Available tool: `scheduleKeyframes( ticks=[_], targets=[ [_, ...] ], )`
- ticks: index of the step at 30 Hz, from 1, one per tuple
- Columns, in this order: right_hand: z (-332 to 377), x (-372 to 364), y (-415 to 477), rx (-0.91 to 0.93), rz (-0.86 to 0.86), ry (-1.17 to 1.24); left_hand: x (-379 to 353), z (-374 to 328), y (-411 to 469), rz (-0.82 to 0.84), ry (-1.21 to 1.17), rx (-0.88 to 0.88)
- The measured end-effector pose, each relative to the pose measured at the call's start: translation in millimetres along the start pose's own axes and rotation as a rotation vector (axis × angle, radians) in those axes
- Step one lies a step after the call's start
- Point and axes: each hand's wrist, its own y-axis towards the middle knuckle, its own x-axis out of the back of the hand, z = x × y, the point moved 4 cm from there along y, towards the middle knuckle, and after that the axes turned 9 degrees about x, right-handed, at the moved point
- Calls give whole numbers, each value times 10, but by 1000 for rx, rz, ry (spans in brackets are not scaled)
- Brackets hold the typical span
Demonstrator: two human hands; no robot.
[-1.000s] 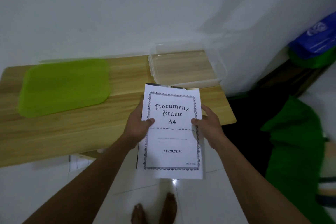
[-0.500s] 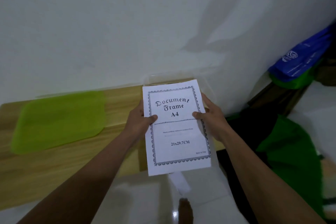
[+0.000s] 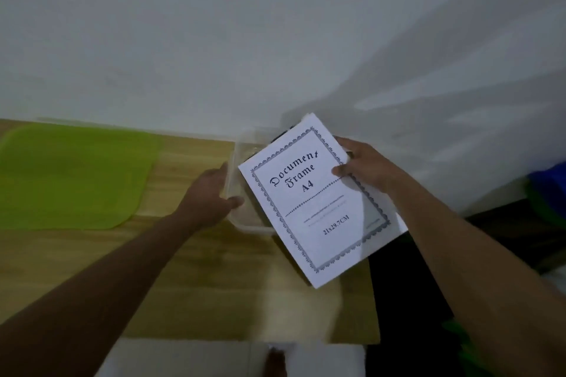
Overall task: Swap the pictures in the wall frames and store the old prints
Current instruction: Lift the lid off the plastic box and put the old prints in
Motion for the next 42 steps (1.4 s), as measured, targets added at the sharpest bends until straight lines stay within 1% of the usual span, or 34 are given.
scheduleKeyframes(
  ticks=[4, 6, 12, 17, 20, 24, 27, 33, 36, 38, 42],
  targets=[
    [-23, 161, 557, 33, 181, -230, -139, 113, 285, 240, 315, -17],
    [-96, 140, 828, 48, 261, -319, -190, 141, 349, 308, 376, 12],
    [-153, -196, 1391, 117, 471, -536, -254, 141, 506, 385, 432, 54],
    [-266, -489, 1601, 192, 553, -723, -297, 106, 556, 380, 443, 55],
    [-360, -585, 1662, 226, 540, -734, -298, 134, 586, 375, 426, 61],
    [-473, -637, 1646, 309, 444, -748, -319, 187, 600, 369, 425, 72],
    [-493, -658, 1609, 323, 415, -813, -299, 214, 585, 359, 396, 78],
    [-377, -594, 1414, 391, 306, -906, -317, 204, 593, 344, 344, 46],
    [-204, -605, 1275, 370, 266, -912, -281, 117, 505, 332, 297, 3],
    [-19, -664, 1173, 356, 244, -922, -186, 67, 438, 284, 243, -20],
    [462, -922, 1027, 357, 179, -899, 148, 249, 381, 106, 224, 16]
  ],
)
